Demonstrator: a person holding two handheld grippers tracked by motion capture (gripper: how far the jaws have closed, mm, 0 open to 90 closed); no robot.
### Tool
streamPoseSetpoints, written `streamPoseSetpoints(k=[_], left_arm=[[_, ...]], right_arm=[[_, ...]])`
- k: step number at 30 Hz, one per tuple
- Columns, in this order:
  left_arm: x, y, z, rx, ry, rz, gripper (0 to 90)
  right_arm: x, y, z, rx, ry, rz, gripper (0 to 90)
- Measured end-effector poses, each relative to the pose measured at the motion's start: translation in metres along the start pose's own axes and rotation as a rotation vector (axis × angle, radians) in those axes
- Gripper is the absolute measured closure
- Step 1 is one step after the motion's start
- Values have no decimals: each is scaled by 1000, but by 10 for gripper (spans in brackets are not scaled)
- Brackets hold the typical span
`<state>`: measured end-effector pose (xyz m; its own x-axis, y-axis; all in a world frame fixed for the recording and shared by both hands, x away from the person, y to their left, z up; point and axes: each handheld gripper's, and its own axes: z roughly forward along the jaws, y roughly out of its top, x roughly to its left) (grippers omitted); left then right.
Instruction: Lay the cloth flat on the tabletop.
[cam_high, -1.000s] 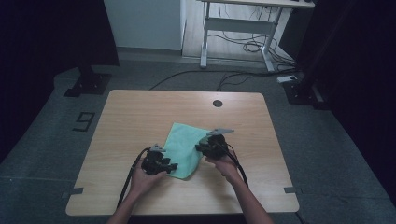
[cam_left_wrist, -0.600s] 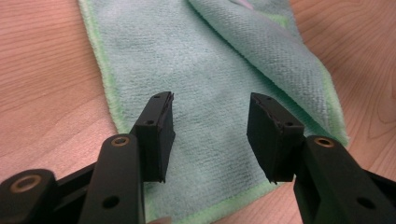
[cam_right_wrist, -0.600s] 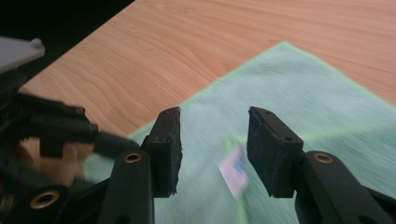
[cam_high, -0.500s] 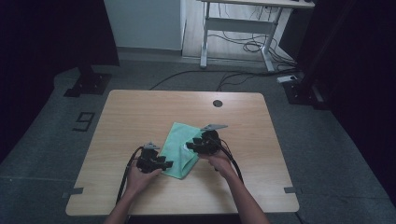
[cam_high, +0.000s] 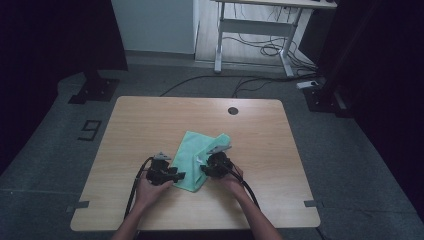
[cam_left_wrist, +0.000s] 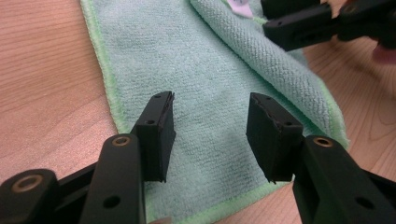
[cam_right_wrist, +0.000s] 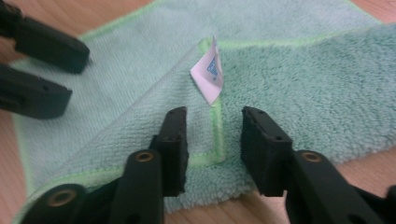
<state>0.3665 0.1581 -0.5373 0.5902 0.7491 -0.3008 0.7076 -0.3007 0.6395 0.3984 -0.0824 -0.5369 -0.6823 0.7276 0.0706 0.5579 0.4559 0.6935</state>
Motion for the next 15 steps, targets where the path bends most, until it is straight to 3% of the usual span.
streamPoseSetpoints(k=[2,4,9,15], left_arm=[[0,0,0,0,1,1,510],[0,0,0,0,2,3,510],[-1,0,0,-3,3,4,510],[-1,0,0,-2,7,5,509]], right_arm=[[4,-1,-1,-5,-12,-19,749],[4,-3,-6,-22,-11,3,869],[-2,-11,-21,-60,16,44,878],[-12,-41,-65,-131,9,103,876]])
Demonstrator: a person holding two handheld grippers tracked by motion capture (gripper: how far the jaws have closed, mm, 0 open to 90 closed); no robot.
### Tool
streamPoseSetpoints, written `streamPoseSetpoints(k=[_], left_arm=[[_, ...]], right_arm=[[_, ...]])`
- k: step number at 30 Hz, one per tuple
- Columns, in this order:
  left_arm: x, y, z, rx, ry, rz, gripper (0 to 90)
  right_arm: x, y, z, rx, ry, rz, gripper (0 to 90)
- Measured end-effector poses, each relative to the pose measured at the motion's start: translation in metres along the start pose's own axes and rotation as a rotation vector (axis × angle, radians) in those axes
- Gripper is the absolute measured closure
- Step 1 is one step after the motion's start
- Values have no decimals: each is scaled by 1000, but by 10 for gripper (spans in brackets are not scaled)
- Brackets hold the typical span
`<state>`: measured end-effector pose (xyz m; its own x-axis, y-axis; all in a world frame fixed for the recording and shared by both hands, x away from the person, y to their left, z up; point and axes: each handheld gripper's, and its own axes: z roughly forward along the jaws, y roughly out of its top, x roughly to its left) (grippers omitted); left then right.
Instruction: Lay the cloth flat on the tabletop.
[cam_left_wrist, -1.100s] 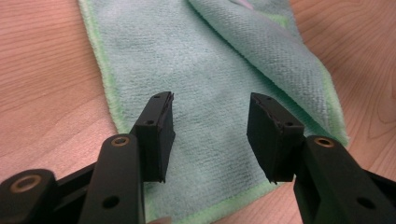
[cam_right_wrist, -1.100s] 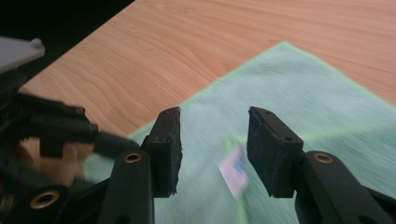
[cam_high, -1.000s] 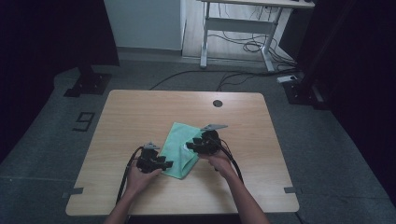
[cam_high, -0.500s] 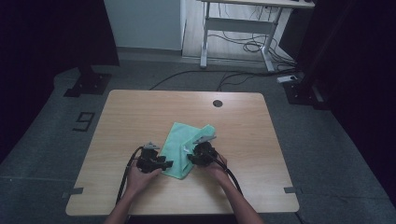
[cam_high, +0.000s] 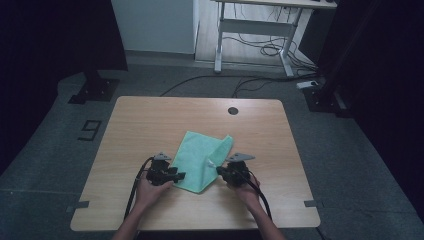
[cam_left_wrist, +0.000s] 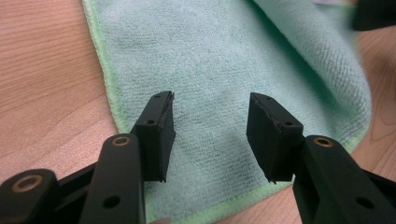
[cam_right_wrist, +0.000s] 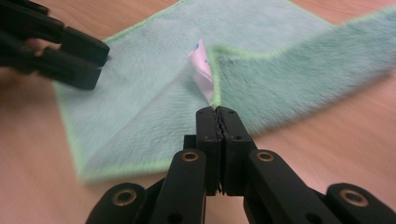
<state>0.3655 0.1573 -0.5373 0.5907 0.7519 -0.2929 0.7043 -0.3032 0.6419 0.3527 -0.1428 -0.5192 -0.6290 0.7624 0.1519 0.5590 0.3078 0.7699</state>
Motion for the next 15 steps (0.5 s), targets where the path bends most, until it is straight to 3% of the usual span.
streamPoseSetpoints(k=[5,8,9,11,15], left_arm=[[-2,-1,0,-1,-1,-2,508],[-6,-1,0,5,10,9,506],[-7,-1,0,9,14,15,504],[-9,-2,0,14,17,19,500],[-12,4,-6,-26,31,43,506]], right_arm=[[-7,-41,-42,-28,4,91,872],[-4,-66,-54,6,11,103,825],[-2,-72,-56,24,0,96,762],[-1,-78,-60,20,-31,90,655],[-4,-69,-67,-49,-56,99,587]])
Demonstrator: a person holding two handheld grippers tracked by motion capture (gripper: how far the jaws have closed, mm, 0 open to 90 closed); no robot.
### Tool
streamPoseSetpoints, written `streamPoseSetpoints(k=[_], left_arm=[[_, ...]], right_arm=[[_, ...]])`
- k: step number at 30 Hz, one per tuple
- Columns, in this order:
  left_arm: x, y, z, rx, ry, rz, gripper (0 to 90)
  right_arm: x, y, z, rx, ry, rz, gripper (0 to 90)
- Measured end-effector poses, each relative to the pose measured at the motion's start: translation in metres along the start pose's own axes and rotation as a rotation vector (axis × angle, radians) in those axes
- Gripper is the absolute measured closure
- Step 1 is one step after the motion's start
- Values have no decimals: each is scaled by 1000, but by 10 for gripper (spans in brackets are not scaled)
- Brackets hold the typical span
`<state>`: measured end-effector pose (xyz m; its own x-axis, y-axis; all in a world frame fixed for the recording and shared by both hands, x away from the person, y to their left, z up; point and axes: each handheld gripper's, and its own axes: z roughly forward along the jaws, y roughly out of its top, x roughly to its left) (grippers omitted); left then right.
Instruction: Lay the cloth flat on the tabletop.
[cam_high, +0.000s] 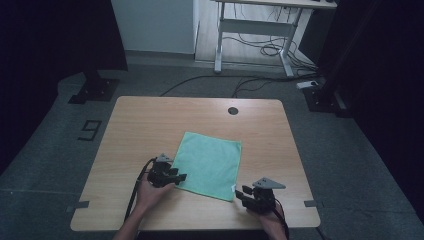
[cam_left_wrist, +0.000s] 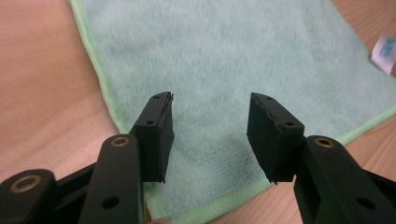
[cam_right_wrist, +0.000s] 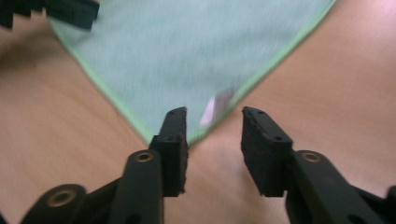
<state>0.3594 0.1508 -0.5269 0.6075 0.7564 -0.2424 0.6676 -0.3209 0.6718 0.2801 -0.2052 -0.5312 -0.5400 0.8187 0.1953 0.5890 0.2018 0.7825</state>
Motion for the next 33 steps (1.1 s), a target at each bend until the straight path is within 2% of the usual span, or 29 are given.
streamPoseSetpoints(k=[4,6,9,11,14,16,17,19,23,26,28,30,32,33], left_arm=[[3,18,4,-27,-1,13,508],[6,31,16,-8,-10,21,505],[11,46,34,17,9,45,500],[14,52,42,36,9,49,496],[16,50,48,77,25,58,492],[17,44,47,62,23,55,495],[17,41,45,54,14,34,495],[14,33,41,41,-5,32,495],[-4,14,30,30,-14,53,502],[-16,5,25,45,-4,74,484],[-21,5,21,37,9,83,458],[-25,6,17,10,1,87,466],[-29,4,17,27,-14,99,466],[-31,3,18,36,-16,105,466]], right_arm=[[3,21,13,-28,6,-14,547],[3,32,28,-28,12,-1,528],[9,45,56,-16,17,2,502],[14,49,74,14,19,-4,488],[21,46,93,97,-1,-50,467],[23,43,91,84,-21,-75,469],[23,42,90,89,-23,-86,469],[22,37,84,91,-16,-114,468],[20,28,70,105,22,-147,488],[17,23,62,108,65,-148,471],[11,25,62,113,98,-123,455],[6,33,64,87,84,-120,460],[-1,46,70,70,92,-98,472],[-5,55,77,68,80,-92,473]])
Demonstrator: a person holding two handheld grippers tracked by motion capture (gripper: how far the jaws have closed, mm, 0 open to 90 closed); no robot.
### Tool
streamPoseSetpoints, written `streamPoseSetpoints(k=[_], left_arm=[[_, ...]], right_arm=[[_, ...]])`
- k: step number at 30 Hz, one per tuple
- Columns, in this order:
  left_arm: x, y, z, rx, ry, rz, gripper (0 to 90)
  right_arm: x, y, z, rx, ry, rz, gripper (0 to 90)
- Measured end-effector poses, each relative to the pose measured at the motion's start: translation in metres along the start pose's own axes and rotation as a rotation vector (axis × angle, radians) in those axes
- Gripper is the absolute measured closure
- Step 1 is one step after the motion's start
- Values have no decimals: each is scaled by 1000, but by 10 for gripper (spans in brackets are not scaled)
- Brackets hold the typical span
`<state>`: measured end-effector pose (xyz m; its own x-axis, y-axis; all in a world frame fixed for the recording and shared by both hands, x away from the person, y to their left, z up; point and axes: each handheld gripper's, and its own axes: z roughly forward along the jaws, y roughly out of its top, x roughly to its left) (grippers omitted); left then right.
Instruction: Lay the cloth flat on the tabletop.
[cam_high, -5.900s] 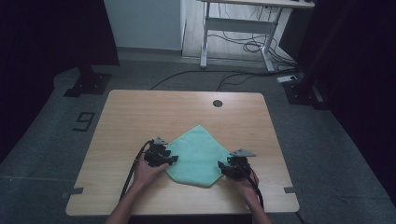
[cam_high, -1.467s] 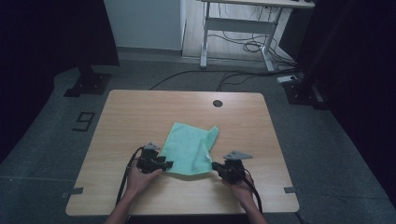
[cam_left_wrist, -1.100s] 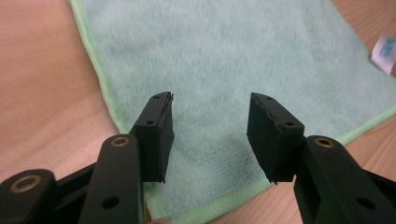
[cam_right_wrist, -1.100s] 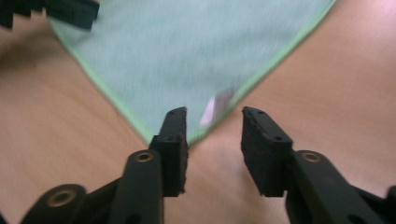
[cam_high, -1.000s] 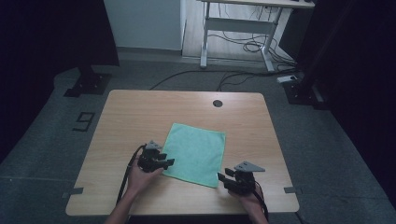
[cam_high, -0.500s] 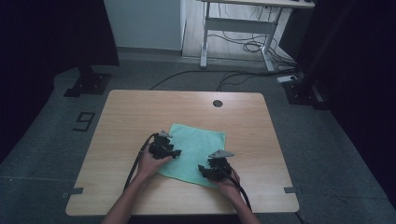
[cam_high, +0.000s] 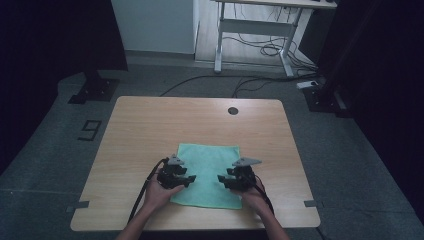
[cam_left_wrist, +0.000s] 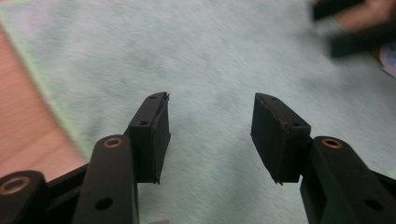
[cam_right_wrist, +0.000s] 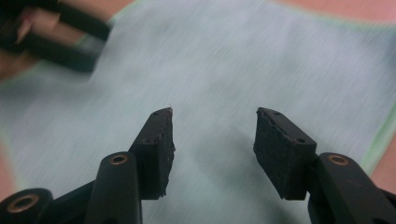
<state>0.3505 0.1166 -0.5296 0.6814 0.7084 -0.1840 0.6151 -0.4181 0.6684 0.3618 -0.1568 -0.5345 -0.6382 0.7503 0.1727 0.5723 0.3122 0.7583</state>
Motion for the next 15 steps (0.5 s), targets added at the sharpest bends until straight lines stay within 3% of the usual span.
streamPoseSetpoints(k=[6,10,12,15], left_arm=[[-4,-11,2,9,0,18,468],[-2,-15,0,1,-3,19,473],[-2,-15,-1,2,-8,22,476],[-3,-17,0,-6,2,29,476]], right_arm=[[-27,29,34,24,-68,32,463],[-47,33,45,17,-94,72,460],[-59,34,47,-15,-81,105,463],[-68,35,47,-20,-135,100,491]])
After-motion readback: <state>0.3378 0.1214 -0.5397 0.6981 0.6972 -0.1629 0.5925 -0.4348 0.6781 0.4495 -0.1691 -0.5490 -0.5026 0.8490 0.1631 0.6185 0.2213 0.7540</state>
